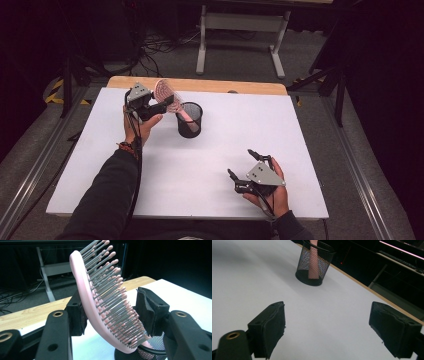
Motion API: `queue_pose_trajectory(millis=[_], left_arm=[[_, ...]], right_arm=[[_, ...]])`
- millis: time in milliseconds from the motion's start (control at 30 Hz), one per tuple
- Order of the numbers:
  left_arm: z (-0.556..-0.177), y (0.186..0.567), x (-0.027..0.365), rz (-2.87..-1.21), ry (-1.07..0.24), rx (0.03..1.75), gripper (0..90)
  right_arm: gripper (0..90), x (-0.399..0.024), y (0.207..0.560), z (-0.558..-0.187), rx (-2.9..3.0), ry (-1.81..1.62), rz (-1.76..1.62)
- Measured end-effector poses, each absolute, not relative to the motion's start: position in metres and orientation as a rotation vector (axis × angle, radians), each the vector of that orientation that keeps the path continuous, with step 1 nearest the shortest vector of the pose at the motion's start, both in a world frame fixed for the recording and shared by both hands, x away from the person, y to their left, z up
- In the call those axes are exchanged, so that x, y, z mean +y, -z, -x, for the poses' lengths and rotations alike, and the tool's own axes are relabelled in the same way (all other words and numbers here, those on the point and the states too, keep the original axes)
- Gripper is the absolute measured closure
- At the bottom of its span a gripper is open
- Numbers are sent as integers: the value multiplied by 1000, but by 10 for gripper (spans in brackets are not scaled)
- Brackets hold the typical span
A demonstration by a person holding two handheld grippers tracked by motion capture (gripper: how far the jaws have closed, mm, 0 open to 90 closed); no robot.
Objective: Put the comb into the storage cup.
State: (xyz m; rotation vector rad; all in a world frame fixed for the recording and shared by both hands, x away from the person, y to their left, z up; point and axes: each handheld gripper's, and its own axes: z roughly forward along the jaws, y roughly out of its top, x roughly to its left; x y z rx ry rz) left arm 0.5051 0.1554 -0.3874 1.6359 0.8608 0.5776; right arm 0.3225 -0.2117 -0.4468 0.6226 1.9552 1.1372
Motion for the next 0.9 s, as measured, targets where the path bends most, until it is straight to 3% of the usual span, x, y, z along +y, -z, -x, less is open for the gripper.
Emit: queue_pose_trajectory(millis=[900], left_arm=[[-499, 384, 156, -1664, -643, 875, 134]], right_arm=[[146, -212, 446, -322, 1935, -1122, -623]])
